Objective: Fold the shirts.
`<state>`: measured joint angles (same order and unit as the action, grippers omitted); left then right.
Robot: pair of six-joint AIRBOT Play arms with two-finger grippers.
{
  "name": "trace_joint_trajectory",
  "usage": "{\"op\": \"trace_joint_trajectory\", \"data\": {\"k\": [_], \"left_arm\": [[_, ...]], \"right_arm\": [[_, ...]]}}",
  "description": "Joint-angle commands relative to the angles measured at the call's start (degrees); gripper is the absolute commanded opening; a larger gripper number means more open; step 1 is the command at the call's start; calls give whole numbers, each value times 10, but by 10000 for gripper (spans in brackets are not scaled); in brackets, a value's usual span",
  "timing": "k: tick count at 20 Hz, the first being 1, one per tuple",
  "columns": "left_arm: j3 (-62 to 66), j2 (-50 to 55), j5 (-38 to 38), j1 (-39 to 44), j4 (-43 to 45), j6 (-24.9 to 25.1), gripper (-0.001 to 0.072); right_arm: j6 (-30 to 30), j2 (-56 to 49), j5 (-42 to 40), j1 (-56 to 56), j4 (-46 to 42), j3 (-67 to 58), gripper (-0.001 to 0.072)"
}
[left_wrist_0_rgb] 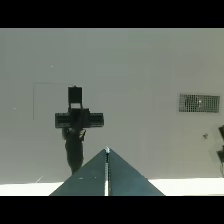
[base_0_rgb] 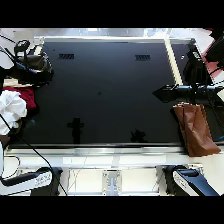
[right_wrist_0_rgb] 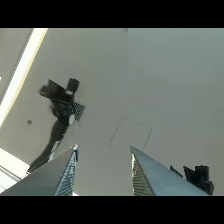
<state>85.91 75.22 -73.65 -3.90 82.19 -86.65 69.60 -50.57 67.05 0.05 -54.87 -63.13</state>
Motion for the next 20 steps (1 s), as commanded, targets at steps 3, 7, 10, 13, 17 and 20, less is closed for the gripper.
{"op": "trace_joint_trajectory", "data": {"k": [3,7,10,13,17,20], "left_arm": [[0,3,20,0,8,1,18],[0,16,96,-10,237,-10,708],[0,26,104,-56,381,-51,702],[0,53,86,-129,376,-75,704],[0,105,73,-182,376,-77,706],[0,140,70,-193,376,-77,706]], "right_arm": [[0,0,-6,0,0,0,385],[0,0,-14,0,0,0,385],[0,0,-21,0,0,0,385],[0,0,-27,0,0,0,385],[0,0,-50,0,0,0,385],[0,0,-84,0,0,0,385]]}}
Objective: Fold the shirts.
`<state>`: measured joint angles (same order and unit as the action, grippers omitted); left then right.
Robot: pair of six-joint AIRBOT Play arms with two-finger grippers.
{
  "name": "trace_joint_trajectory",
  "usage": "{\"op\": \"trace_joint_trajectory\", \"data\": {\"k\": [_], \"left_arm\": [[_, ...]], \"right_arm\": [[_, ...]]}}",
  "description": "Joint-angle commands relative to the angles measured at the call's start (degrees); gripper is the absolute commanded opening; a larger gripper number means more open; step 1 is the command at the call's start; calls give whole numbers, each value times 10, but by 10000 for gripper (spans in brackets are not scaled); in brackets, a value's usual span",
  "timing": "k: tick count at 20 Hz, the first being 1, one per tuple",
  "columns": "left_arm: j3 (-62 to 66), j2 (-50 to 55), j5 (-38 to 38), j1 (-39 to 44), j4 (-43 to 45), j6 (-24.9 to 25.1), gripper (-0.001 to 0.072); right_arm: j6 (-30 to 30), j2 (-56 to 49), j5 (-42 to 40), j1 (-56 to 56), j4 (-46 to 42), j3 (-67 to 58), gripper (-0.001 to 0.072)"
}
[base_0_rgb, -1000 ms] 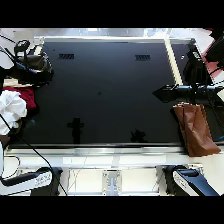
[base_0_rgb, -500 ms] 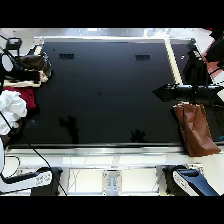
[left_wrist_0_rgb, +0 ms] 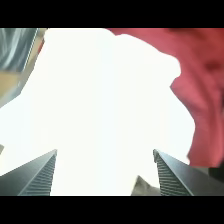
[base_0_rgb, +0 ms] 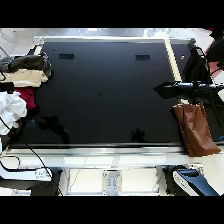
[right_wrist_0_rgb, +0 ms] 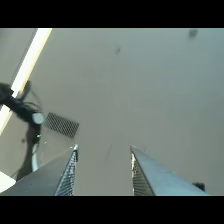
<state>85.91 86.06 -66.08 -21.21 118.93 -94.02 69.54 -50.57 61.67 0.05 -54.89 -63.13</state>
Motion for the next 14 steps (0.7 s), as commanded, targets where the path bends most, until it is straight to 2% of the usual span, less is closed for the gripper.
{"op": "trace_joint_trajectory", "data": {"k": [1,6,7,8,9,10,14], "left_arm": [[0,44,-6,-22,9,-3,705],[0,82,-24,-24,24,-3,702],[0,86,-22,-24,27,-3,641],[0,88,-19,-24,30,-3,398],[0,89,-10,-25,30,-3,57],[0,89,-6,-25,30,-2,10],[1,67,-5,-14,-3,-10,8]], "right_arm": [[1,0,-39,0,0,0,385],[3,0,-48,0,0,0,384],[3,0,-47,0,0,0,384],[3,0,-47,0,0,0,385],[4,0,-47,0,0,0,385],[5,0,-47,0,0,0,384],[5,0,-48,0,0,0,384]]}}
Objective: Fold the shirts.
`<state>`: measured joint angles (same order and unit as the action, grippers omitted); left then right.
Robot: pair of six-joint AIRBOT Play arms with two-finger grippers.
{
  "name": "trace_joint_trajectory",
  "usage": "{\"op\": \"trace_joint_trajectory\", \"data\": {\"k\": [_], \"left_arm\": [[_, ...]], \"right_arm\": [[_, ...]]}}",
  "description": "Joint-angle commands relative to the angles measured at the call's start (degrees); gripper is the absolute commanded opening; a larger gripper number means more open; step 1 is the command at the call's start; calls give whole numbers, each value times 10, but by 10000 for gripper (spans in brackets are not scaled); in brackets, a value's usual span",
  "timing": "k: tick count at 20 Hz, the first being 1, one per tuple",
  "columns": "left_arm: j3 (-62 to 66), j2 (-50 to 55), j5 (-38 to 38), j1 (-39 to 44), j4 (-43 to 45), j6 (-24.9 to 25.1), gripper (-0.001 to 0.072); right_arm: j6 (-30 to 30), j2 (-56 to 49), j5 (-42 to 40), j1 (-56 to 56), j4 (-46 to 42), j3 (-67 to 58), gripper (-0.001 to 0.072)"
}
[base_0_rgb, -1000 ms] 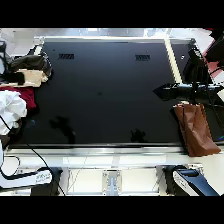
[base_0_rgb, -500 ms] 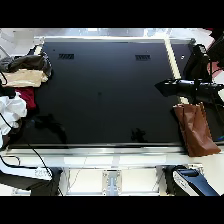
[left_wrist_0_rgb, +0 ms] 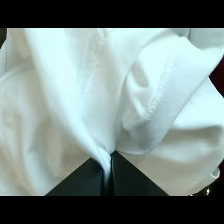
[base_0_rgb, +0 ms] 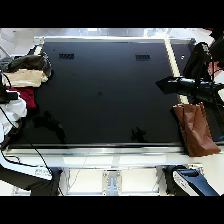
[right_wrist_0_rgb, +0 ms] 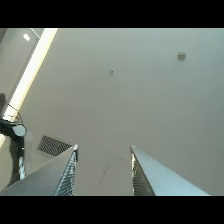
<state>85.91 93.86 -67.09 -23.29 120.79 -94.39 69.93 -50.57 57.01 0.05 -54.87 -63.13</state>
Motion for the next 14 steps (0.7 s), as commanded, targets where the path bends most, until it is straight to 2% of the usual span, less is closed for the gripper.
{"op": "trace_joint_trajectory", "data": {"k": [1,5,11,14], "left_arm": [[2,-24,5,16,-24,-14,8],[1,-97,14,77,-67,-17,8],[1,-204,21,235,-348,-16,8],[1,-196,22,354,-427,-16,8]], "right_arm": [[1,0,-3,0,0,0,384],[1,1,-18,0,-7,-5,384],[0,1,-20,-12,-62,-132,384],[0,1,-7,-11,-96,-224,384]]}}
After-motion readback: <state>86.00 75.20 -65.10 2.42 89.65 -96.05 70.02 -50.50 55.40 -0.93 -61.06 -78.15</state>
